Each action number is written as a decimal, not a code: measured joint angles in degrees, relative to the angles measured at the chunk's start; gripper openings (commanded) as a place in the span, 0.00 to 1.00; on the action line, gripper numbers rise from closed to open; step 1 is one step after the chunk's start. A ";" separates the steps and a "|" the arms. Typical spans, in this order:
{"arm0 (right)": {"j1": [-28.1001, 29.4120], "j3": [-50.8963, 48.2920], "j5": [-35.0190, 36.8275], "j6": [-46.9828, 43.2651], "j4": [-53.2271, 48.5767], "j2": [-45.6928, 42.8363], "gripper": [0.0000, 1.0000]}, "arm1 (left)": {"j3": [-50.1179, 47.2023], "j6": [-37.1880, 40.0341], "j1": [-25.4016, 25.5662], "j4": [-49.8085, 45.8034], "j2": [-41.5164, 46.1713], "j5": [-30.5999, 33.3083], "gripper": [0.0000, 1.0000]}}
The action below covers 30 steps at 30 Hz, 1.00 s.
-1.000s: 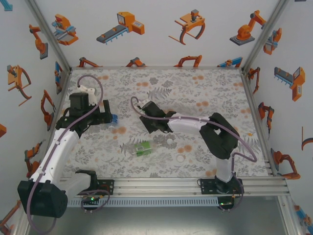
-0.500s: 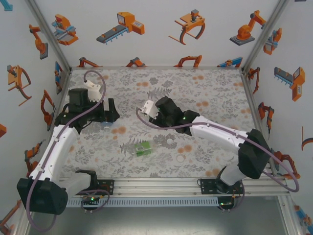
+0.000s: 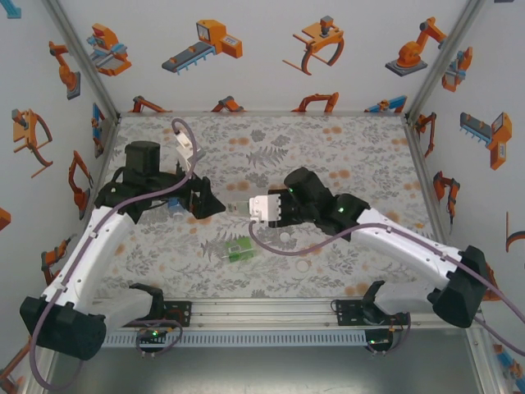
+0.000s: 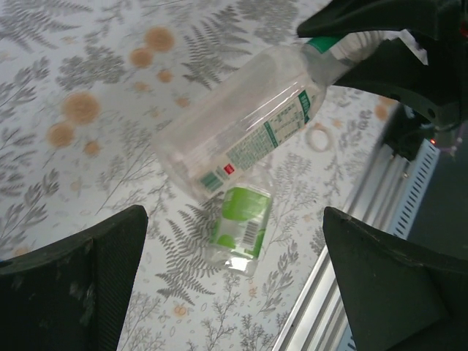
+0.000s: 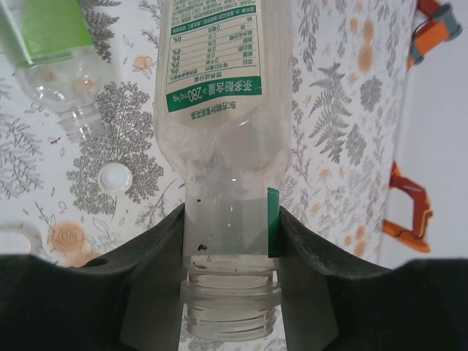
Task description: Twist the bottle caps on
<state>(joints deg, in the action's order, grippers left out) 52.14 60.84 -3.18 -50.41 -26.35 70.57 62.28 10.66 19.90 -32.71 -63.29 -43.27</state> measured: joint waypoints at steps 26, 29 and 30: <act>6.45 1.29 -5.11 -9.46 -8.41 -12.17 0.00 | 9.75 17.62 19.98 -9.05 -10.49 -5.88 0.94; 6.75 1.81 -5.03 -10.29 -8.44 -12.63 0.00 | 12.11 17.94 21.16 -11.06 -13.00 -6.32 0.90; 6.86 1.90 -4.90 -10.60 -8.44 -12.74 0.00 | 12.96 18.23 21.66 -11.96 -13.97 -6.47 0.88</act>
<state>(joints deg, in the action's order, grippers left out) 59.00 62.74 -8.08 -61.01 -34.79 57.82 75.24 28.88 41.56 -44.66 -77.25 -49.74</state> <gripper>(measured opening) 0.445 0.904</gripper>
